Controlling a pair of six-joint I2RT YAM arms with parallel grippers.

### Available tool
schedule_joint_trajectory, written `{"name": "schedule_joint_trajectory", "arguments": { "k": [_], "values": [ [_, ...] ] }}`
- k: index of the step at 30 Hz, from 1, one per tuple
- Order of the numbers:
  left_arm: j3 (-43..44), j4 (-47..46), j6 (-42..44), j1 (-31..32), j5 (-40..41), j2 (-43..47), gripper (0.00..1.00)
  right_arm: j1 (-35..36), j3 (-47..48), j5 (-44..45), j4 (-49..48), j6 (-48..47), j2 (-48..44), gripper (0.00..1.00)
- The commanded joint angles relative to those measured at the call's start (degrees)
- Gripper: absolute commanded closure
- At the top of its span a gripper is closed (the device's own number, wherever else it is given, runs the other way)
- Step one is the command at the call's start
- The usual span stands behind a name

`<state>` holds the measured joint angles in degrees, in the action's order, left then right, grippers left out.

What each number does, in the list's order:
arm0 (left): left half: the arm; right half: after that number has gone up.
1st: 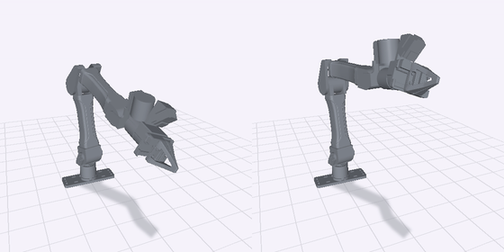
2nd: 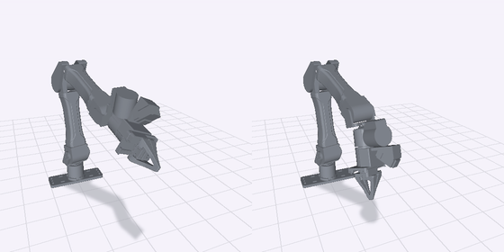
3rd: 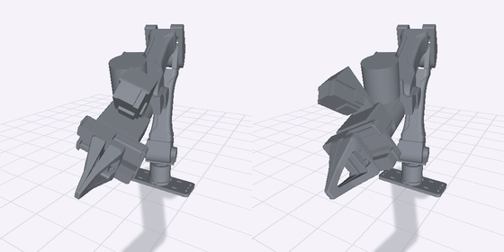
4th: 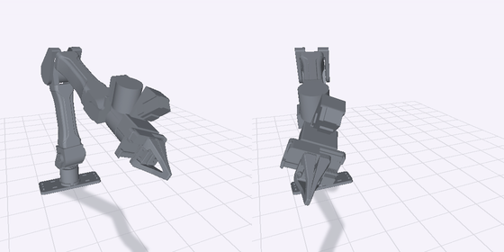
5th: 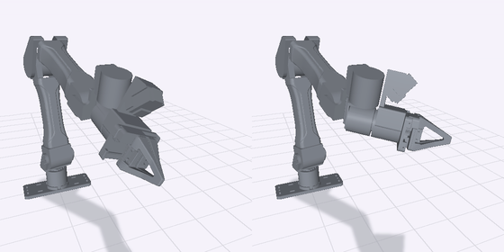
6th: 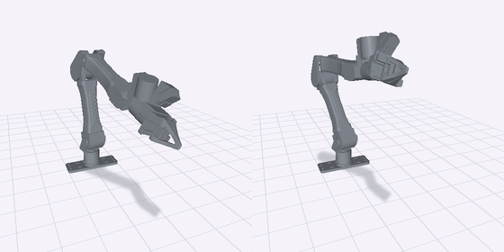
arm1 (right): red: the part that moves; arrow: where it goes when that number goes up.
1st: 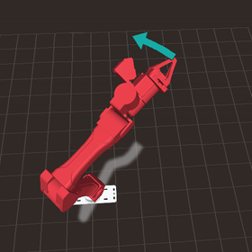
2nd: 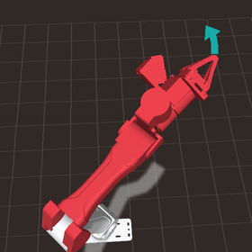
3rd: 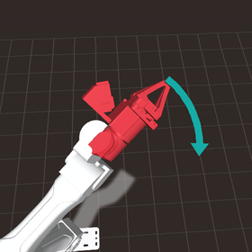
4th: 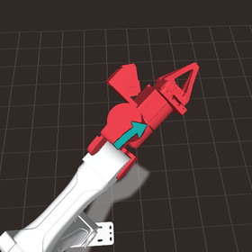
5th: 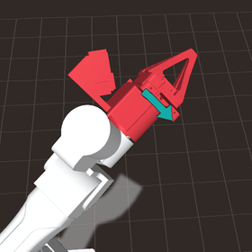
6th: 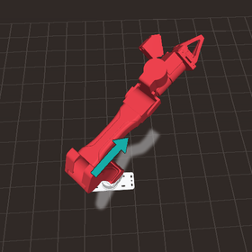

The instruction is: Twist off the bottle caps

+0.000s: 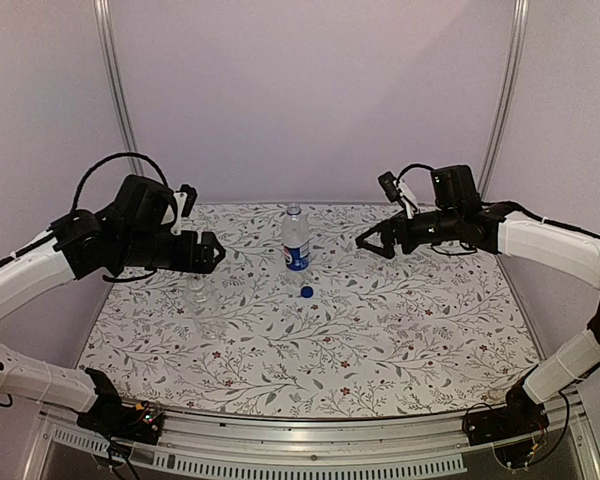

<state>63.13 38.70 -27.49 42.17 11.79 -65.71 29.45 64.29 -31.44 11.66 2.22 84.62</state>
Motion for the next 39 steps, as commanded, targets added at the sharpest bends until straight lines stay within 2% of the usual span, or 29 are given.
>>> {"name": "schedule_joint_trajectory", "arguments": {
  "k": [1,4,13,19,29,35,39],
  "values": [
    [-4.52,7.36,-6.69,0.55,1.69,4.51,0.08,-0.18,-2.52,6.04,-2.33,1.38,-0.29,0.01],
    [-6.65,7.73,-7.51,0.22,1.75,5.31,0.1,-0.18,-3.04,4.89,-2.94,1.8,0.03,0.01],
    [-7.03,8.11,-4.57,-1.43,2.01,1.19,0.3,-0.18,-2.64,0.14,-2.62,3.0,2.08,0.01],
    [-7.78,5.61,-1.77,-4.55,-0.32,1.18,0.48,-0.18,-2.52,-0.42,-2.2,3.14,1.89,0.01],
    [-8.28,2.73,1.46,-6.75,-3.91,0.1,0.54,-0.18,-0.86,-0.84,0.06,2.64,2.65,0.01],
    [-8.44,1.65,2.52,-6.83,-5.35,-0.44,0.6,-0.18,-0.74,-1.08,0.32,3.08,3.0,0.01],
    [-8.45,1.44,3.09,-6.93,-5.46,-0.38,0.73,-0.18,-0.52,-0.42,0.43,3.23,3.12,0.01]
  ]
}}
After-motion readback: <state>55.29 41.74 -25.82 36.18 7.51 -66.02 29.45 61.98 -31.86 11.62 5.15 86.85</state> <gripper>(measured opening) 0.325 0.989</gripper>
